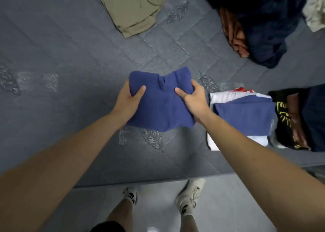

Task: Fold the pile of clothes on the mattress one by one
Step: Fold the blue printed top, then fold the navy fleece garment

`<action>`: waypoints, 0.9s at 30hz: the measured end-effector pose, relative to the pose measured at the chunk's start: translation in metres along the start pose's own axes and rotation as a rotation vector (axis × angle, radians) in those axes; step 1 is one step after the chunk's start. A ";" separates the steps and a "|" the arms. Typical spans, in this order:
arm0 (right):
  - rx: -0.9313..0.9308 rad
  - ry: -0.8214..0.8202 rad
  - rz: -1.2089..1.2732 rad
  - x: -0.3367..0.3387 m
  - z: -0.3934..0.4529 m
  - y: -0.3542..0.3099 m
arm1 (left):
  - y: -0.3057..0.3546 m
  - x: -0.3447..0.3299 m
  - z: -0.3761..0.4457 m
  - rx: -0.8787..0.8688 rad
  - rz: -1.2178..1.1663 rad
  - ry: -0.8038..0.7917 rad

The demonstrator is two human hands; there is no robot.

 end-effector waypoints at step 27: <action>0.698 0.018 -0.959 0.265 0.055 0.103 | 0.027 -0.380 -0.157 -0.820 0.971 -0.173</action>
Point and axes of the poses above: each hand's wrist, its own z-axis towards the middle knuckle, its own x-axis out of the back of the hand, y = z × x, the point moved 9 cm from there along z, towards the middle knuckle, and after that the axes turned 12 degrees about y, right-handed, at the moved point
